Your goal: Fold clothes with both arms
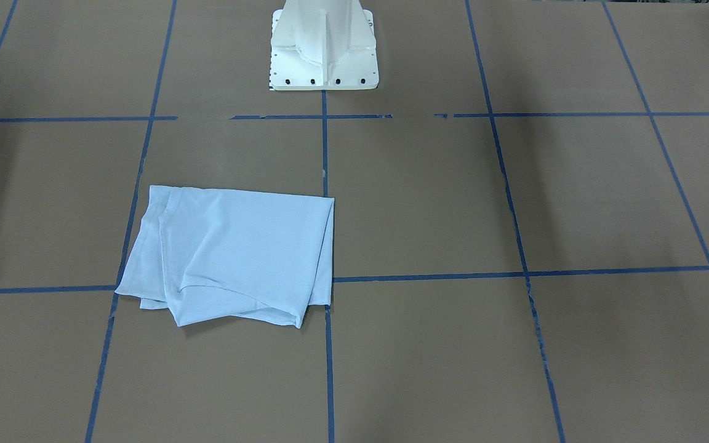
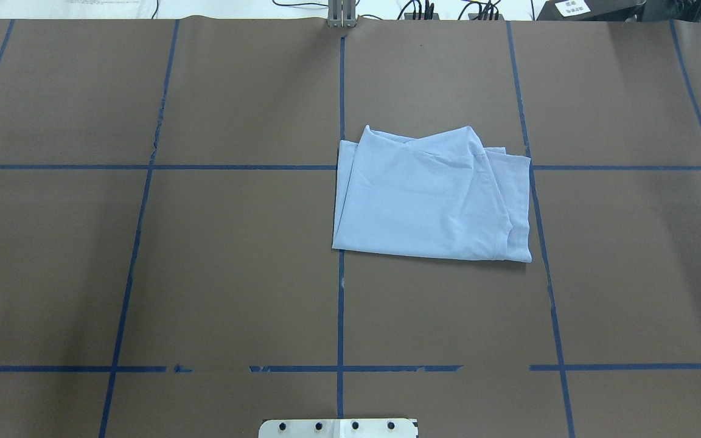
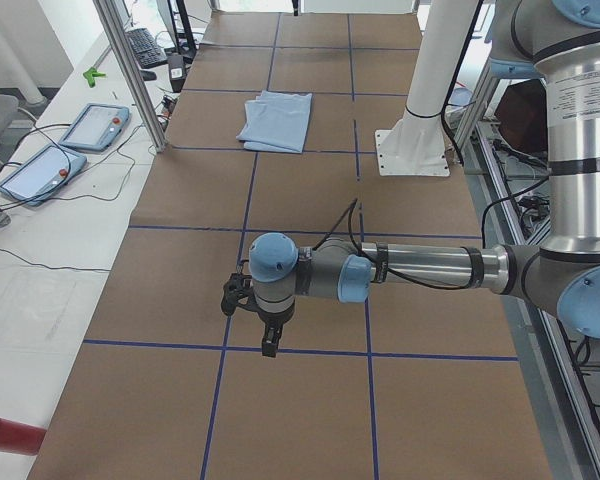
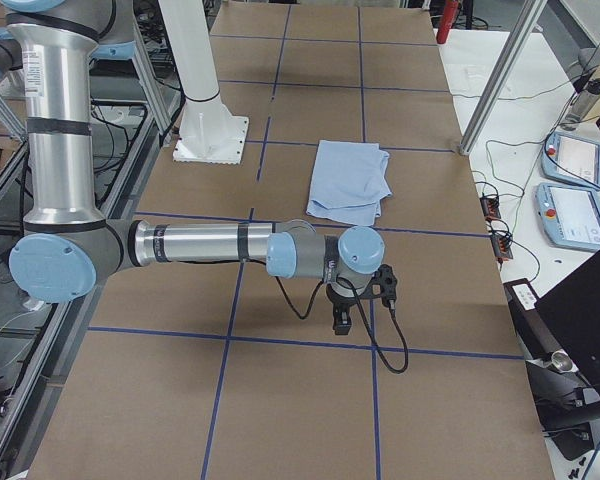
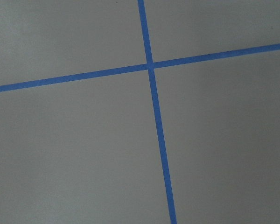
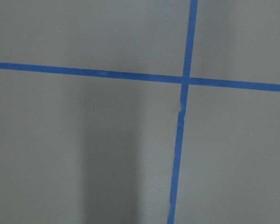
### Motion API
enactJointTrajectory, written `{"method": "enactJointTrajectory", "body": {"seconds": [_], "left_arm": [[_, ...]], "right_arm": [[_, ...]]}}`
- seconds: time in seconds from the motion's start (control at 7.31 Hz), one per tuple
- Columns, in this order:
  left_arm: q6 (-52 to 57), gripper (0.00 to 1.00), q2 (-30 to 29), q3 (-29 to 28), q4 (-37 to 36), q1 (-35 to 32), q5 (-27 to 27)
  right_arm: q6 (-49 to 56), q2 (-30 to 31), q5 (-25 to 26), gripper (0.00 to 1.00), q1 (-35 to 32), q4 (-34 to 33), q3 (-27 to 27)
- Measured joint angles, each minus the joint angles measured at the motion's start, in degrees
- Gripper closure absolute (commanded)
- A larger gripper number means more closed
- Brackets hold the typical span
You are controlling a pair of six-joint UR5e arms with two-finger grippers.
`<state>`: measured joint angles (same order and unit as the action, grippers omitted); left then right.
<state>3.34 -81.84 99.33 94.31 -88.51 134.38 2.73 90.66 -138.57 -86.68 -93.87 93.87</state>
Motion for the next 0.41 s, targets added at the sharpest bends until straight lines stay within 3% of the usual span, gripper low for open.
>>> {"method": "enactJointTrajectory", "body": {"seconds": [0.41], "left_arm": [[0.15,0.00,-0.18,-0.12,0.05,0.00,-0.03]], "right_arm": [[0.04,-0.25,-0.02,0.00,-0.02,0.08,0.00]]}}
